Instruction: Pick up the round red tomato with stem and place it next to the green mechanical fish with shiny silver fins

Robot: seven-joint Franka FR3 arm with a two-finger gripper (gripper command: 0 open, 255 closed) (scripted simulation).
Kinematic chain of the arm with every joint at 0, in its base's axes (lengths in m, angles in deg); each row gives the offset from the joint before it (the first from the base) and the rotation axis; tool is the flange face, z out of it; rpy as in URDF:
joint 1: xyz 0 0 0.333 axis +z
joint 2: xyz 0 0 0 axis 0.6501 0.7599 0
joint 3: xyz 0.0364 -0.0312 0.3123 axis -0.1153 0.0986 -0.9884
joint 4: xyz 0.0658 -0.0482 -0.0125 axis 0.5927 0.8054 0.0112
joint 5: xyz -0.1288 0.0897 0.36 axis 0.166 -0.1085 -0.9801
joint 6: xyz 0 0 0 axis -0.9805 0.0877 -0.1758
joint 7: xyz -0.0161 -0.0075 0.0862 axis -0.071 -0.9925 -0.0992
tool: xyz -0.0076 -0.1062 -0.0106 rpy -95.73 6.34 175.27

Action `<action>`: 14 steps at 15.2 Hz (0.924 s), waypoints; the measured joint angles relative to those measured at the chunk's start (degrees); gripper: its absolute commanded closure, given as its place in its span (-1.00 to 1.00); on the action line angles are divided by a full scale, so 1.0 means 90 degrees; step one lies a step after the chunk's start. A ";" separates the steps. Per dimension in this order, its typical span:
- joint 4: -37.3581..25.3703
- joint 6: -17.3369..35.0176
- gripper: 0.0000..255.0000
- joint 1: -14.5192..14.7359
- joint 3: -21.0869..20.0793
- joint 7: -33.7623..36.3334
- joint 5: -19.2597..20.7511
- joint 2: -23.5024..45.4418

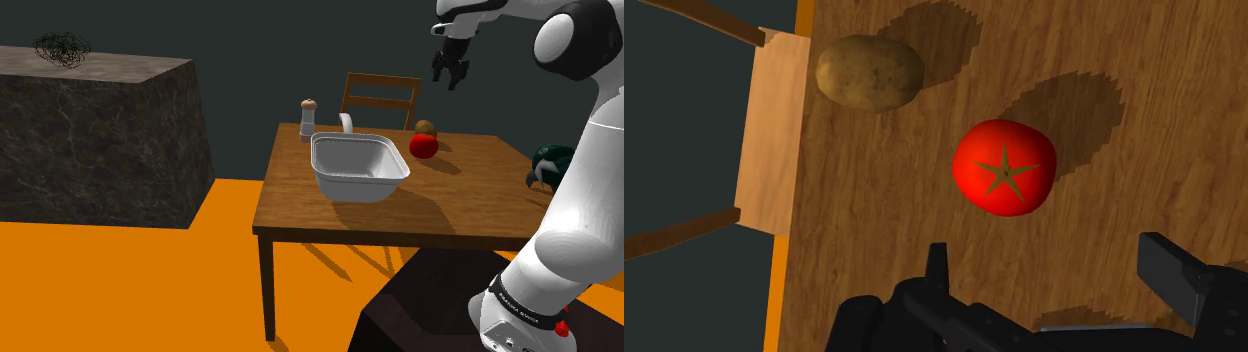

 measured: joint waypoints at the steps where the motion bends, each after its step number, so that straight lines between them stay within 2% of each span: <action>1: 0.0099 0.0096 -1.00 -0.0001 0.0002 -0.0012 0.0001 -0.0008; 4: 0.0344 0.0351 -1.00 0.0000 -0.0001 -0.0020 -0.0006 0.0001; 10: 0.0392 0.0406 -1.00 0.0002 -0.0004 -0.0019 -0.0010 0.0006; 11: 0.0392 0.0406 1.00 0.0002 -0.0004 -0.0019 -0.0010 0.0006; 14: 0.0392 0.0406 1.00 0.0002 -0.0004 -0.0019 -0.0010 0.0006</action>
